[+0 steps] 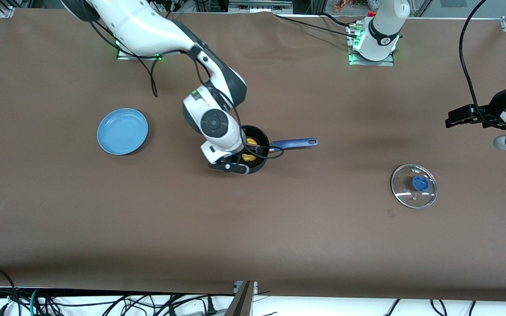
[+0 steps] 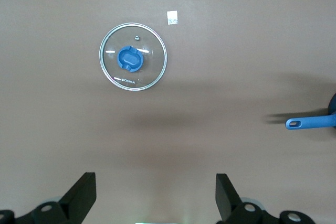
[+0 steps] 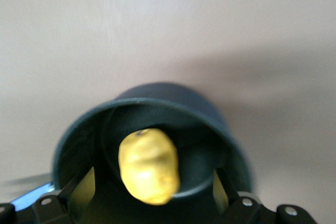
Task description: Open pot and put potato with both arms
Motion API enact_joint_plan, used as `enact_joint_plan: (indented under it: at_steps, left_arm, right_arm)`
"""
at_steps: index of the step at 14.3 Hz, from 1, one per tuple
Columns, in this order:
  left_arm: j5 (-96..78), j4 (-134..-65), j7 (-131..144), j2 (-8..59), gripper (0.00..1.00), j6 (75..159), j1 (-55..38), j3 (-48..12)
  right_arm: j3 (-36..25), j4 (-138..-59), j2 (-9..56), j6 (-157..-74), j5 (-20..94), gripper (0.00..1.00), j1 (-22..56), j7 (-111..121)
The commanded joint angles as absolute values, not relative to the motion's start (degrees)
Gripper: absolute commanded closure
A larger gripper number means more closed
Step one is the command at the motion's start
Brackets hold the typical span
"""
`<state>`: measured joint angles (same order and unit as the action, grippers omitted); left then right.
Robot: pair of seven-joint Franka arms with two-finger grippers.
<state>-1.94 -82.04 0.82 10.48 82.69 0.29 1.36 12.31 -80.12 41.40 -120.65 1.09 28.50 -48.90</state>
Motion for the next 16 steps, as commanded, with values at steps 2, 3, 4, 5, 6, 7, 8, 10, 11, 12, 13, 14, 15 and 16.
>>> enact_joint_plan:
  at_steps: [2,3,4,5,6,7,8,10,11,12,13,14,15,16]
  left_arm:
    - [-0.79,-81.65,0.62,10.37,0.00,82.88,0.09,1.23]
    - [-0.79,-81.65,0.70,10.37,0.00,82.97,0.09,1.23]
    - [-0.79,-81.65,0.70,10.37,0.00,82.88,0.09,1.23]
    - [-0.79,-81.65,0.62,10.37,0.00,82.88,0.09,1.23]
    - [-0.79,-81.65,0.62,10.46,0.00,82.88,0.09,1.23]
    - [-0.79,-81.65,0.70,10.46,0.00,82.88,0.09,1.23]
    - [-0.79,-81.65,0.70,10.46,0.00,82.88,0.09,1.23]
    - [-0.79,-81.65,0.70,10.46,0.00,82.88,0.17,1.23]
    - [-0.79,-81.65,0.62,10.55,0.00,82.88,0.18,1.23]
    - [-0.79,-81.65,0.62,10.55,0.00,82.88,0.18,1.23]
    - [-0.79,-81.65,0.62,10.55,0.00,82.97,0.18,1.23]
    - [-0.79,-81.65,0.62,10.55,0.00,82.97,0.18,1.23]
    - [-0.79,-81.65,0.62,10.63,0.00,82.97,0.18,1.23]
    - [-0.79,-81.65,0.62,10.63,0.00,82.97,0.26,1.23]
  right_arm:
    - [5.74,-81.65,29.03,-109.37,0.62,0.00,28.30,-47.38]
    - [3.36,-81.74,26.74,-106.46,0.62,0.00,28.30,-44.68]
    - [0.73,-81.74,24.80,-104.00,0.62,0.00,28.30,-40.12]
    - [-2.08,-81.83,22.96,-101.97,0.88,0.00,28.30,-35.21]
    - [-4.72,-81.83,21.46,-99.95,1.31,0.00,28.30,-31.42]
    - [-7.62,-81.91,20.14,-97.93,1.84,0.00,28.30,-27.72]
    - [-9.56,-81.57,19.17,-96.17,1.85,0.00,28.30,-24.21]
    - [-10.46,-83.92,15.14,-95.10,2.63,0.00,24.20,-18.31]
    - [-10.28,-86.11,13.03,-94.75,2.64,0.00,21.30,-13.67]
    - [-10.20,-88.05,11.09,-94.40,2.55,0.00,18.83,-8.23]
    - [-9.67,-89.28,9.51,-93.61,2.55,0.00,16.20,-4.52]
    - [-7.75,-90.17,8.27,-92.56,2.55,0.00,13.21,-3.09]
    - [-4.25,-90.70,6.87,-90.98,2.46,0.00,8.92,-3.08]
    - [-0.13,-91.31,5.55,-90.44,2.37,0.00,4.18,-3.08]
